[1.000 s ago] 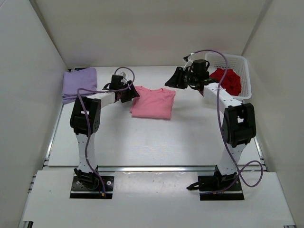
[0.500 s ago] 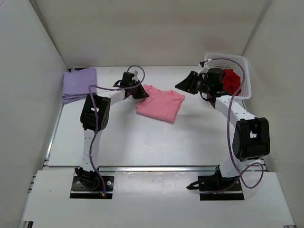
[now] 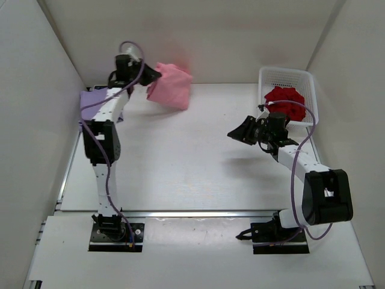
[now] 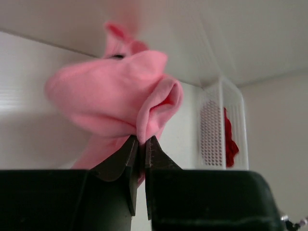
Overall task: Fold and stack the t-shirts
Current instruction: Put the neatly folded tshirt into the corner of the board with the left arm
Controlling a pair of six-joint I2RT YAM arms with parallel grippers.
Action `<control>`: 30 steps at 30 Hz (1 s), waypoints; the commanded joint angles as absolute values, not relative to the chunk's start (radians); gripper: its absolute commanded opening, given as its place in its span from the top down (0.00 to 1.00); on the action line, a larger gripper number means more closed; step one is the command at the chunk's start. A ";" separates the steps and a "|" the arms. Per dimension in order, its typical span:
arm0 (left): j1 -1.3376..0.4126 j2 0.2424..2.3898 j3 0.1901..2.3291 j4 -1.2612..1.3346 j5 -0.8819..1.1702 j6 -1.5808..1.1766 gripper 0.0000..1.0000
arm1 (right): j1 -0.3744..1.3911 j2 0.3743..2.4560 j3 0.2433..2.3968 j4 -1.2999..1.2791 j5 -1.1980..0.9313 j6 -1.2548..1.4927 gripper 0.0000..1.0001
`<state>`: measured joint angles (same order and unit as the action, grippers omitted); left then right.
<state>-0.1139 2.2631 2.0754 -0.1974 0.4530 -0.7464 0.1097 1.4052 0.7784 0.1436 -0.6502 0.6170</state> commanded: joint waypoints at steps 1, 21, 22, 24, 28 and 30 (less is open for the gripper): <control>0.079 2.076 1.856 -0.116 0.414 -0.798 1.00 | 0.120 1.388 0.762 0.178 -0.652 0.581 0.65; 0.261 1.474 0.991 0.216 -0.073 -0.871 0.01 | 0.161 1.410 0.785 0.170 -0.669 0.584 0.64; 0.265 1.451 0.983 0.212 -0.110 -0.874 0.01 | 0.164 1.413 0.813 0.152 -0.669 0.580 0.65; 0.276 1.425 0.960 0.209 -0.118 -0.876 0.01 | 0.169 1.416 0.822 0.143 -0.655 0.586 0.65; 0.220 1.433 0.988 0.210 -0.129 -0.822 0.02 | 0.155 1.448 0.847 0.175 -0.695 0.601 0.73; 0.172 1.489 1.037 0.196 -0.051 -0.795 0.02 | 0.149 1.437 0.861 0.169 -0.674 0.606 0.84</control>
<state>0.2379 1.4651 0.9733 0.2024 -0.0959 -0.8471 0.1619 1.4403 0.8146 0.1284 -0.6731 0.5995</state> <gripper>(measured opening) 0.985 0.180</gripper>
